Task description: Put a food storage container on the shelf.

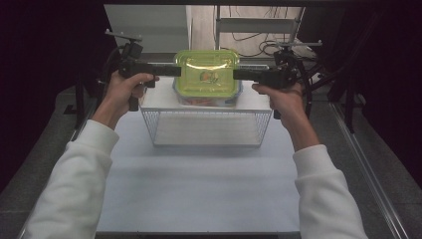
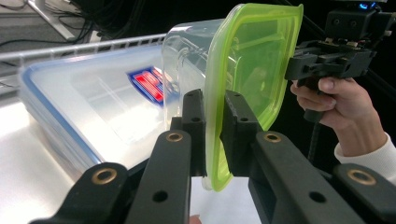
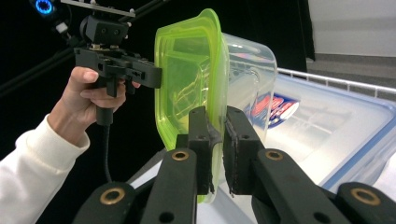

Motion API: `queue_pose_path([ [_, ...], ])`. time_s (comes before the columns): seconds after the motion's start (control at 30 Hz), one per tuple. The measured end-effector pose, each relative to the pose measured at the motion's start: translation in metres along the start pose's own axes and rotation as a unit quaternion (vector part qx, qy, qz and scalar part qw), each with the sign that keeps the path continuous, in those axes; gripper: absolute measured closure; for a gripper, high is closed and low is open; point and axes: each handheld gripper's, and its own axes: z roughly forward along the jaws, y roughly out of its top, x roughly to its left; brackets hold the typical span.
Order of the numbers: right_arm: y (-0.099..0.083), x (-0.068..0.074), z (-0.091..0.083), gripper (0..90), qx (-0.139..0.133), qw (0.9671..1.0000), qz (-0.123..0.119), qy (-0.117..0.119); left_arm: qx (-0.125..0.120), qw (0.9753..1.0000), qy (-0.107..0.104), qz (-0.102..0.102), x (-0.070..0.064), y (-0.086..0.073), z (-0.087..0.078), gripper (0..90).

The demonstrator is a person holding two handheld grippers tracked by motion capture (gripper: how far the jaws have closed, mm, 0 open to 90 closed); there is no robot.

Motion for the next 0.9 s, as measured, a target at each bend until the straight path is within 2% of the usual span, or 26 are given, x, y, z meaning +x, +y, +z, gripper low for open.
queue_pose_path([
  [0.2,0.007,-0.02,0.015,82.1,0.006,0.9996,0.026,-0.013,0.016,0.9994,0.013,-0.028,0.021,0.009,0.01,81.0],
  [0.27,0.007,-0.026,0.02,81.8,0.007,0.9993,0.035,-0.015,0.006,0.9992,0.006,-0.04,0.026,0.011,0.011,81.1],
  [0.4,0.009,-0.036,0.023,81.5,0.009,0.9981,0.06,-0.01,0.003,0.9983,-0.003,-0.058,0.032,0.014,0.013,80.8],
  [0.47,0.008,-0.042,0.025,81.1,0.01,0.9962,0.086,-0.007,0.0,0.9969,-0.012,-0.078,0.036,0.015,0.016,79.5],
  [0.57,0.01,-0.049,0.028,80.4,0.004,0.9938,0.111,0.001,-0.005,0.994,-0.02,-0.108,0.043,0.017,0.018,79.1],
  [0.67,0.012,-0.053,0.03,79.4,0.005,0.9906,0.137,-0.002,-0.011,0.9898,-0.03,-0.139,0.05,0.018,0.02,78.7],
  [0.83,0.012,-0.061,0.033,76.9,0.001,0.984,0.178,-0.004,-0.021,0.9858,-0.028,-0.164,0.056,0.019,0.026,78.6],
  [0.9,0.011,-0.065,0.035,74.0,0.004,0.9816,0.191,-0.007,-0.016,0.9843,-0.03,-0.173,0.058,0.018,0.03,77.3],
])
